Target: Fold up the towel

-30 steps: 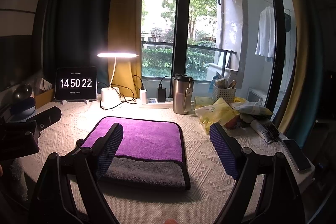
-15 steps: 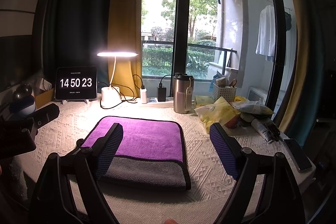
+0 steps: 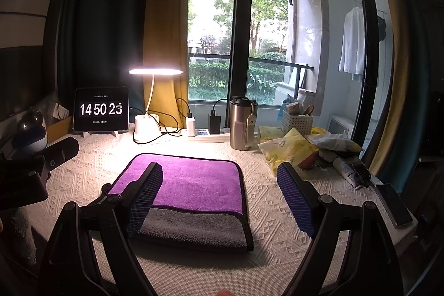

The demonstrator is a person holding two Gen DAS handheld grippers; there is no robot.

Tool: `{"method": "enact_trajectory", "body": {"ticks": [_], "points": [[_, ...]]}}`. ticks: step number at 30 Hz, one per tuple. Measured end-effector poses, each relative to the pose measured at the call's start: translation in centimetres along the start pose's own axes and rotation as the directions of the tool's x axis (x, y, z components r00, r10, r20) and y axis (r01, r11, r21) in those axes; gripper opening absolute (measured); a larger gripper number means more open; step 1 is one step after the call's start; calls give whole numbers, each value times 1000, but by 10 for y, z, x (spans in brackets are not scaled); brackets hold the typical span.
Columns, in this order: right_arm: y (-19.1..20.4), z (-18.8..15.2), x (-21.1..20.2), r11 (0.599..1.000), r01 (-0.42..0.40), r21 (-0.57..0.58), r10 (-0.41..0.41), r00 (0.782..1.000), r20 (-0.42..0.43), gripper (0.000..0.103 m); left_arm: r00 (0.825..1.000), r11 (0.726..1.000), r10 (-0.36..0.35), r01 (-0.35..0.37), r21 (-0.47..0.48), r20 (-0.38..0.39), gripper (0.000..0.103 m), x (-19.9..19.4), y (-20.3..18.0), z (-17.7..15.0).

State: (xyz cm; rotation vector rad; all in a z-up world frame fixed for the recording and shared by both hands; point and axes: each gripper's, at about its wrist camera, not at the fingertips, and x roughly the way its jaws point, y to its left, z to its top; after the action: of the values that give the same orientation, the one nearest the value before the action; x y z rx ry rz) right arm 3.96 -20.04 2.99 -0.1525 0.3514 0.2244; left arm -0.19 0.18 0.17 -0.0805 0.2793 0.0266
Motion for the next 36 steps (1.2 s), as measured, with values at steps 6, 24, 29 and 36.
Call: {"method": "enact_trajectory", "body": {"ticks": [6,24,29,36], "points": [[0,0,0,1000,0,1,0,1000,1,87,1000,1000,0,0,1,1,103,0,0,0],[0,-3,3,1000,0,4,0,1000,-11,87,1000,1000,1,-1,1,-9,103,1,1,-1],[-5,-8,10,1000,-1,14,1,999,-34,87,999,1000,7,-6,3,-46,103,11,1,-5],[-12,-17,28,999,1,35,2,996,-86,87,993,1000,17,-16,6,-113,103,33,0,-14]]}}
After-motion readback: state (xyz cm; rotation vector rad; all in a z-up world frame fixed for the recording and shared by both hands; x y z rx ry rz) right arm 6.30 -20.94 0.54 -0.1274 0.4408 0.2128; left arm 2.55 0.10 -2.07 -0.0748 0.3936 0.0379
